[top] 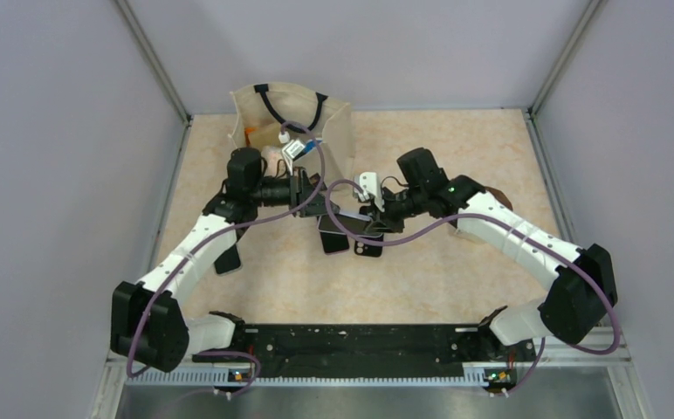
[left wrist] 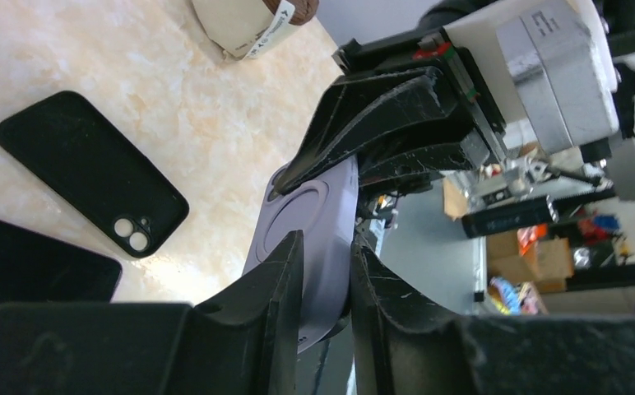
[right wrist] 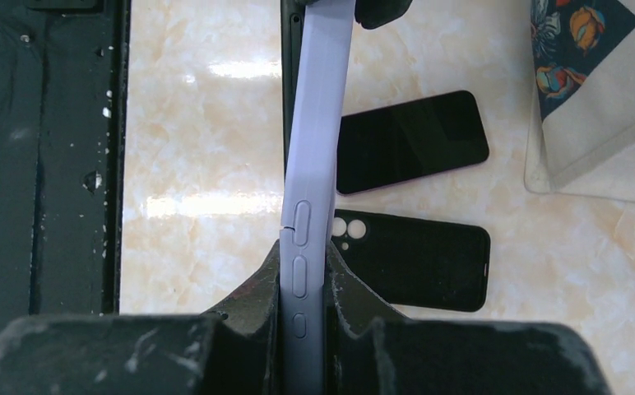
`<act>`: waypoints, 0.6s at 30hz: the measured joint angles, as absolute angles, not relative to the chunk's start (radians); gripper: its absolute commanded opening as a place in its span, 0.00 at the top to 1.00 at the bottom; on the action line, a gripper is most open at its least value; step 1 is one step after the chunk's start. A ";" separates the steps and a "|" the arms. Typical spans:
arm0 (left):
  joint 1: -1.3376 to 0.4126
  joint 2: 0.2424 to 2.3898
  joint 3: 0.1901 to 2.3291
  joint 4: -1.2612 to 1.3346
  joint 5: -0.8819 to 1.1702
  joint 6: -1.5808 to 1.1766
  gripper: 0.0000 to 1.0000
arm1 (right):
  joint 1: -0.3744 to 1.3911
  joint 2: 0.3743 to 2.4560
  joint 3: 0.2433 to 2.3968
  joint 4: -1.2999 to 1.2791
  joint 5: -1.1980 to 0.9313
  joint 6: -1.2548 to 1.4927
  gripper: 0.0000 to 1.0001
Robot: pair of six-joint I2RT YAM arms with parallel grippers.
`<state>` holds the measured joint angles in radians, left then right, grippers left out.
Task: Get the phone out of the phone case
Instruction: Remove the phone case from the phone.
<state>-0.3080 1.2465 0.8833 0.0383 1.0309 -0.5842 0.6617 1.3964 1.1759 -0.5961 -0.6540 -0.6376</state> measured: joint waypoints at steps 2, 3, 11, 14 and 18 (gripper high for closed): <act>-0.308 1.250 0.929 -0.054 1.061 -0.479 0.68 | 0.659 1.396 1.176 -0.595 -0.680 -0.646 1.00; -0.308 1.252 0.948 -0.093 1.074 -0.435 0.63 | 0.659 1.396 1.176 -0.596 -0.690 -0.648 1.00; -0.278 1.311 1.137 -0.545 1.121 0.054 0.13 | 0.628 1.396 1.179 -0.636 -0.764 -0.656 1.00; -0.276 1.347 1.225 -0.746 1.133 0.257 0.07 | 0.623 1.396 1.179 -0.642 -0.778 -0.656 1.00; -0.276 1.344 1.274 -0.931 1.142 0.465 0.05 | 0.611 1.396 1.179 -0.645 -0.804 -0.653 1.00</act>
<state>-0.2764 1.3441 1.2739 -0.9314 1.1419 0.4652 0.6106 1.3960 1.1786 -0.6453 -0.8036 -0.6525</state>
